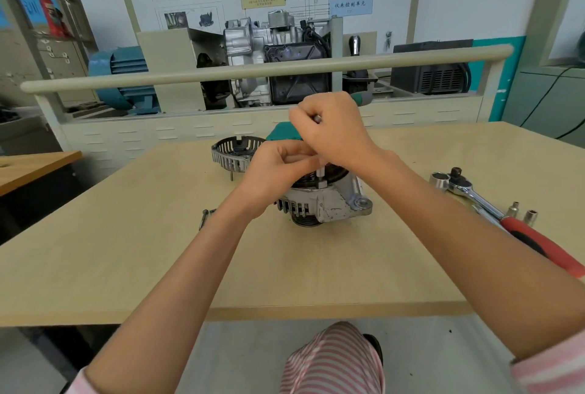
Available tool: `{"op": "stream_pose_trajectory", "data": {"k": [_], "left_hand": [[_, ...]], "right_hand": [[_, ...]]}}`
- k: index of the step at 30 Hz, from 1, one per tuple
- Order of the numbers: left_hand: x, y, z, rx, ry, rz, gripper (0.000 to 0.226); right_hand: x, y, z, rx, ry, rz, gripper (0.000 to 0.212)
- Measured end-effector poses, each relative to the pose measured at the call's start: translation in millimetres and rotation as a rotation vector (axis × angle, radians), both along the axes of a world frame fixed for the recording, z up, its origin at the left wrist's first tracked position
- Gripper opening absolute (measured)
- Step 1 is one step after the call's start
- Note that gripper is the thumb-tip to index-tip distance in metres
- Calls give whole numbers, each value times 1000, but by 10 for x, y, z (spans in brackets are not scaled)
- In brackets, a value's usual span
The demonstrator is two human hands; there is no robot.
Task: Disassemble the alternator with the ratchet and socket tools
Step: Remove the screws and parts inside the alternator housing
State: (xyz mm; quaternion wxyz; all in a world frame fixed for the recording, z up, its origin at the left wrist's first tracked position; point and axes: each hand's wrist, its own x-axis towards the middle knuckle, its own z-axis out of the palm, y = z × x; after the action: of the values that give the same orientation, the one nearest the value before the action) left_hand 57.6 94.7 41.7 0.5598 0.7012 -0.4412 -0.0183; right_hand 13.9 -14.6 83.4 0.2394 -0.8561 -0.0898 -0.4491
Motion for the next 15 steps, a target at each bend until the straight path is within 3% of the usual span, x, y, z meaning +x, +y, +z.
{"op": "stream_pose_trajectory", "data": {"k": [3, 6, 9, 12, 15], "left_hand": [[-3, -25, -19, -55, 7, 36, 13], [-16, -51, -33, -69, -5, 91, 42], [2, -66, -45, -49, -17, 95, 42], [-2, -21, -23, -33, 7, 55, 41], [-14, 10, 0, -8, 17, -28, 29]], "right_hand": [[-17, 20, -24, -107, -11, -106, 43], [7, 94, -56, -343, 36, -560, 27], [33, 162, -46, -362, 99, -732, 23], [44, 133, -50, -316, 16, -559, 32], [38, 74, -29, -93, -22, -168, 46]]}}
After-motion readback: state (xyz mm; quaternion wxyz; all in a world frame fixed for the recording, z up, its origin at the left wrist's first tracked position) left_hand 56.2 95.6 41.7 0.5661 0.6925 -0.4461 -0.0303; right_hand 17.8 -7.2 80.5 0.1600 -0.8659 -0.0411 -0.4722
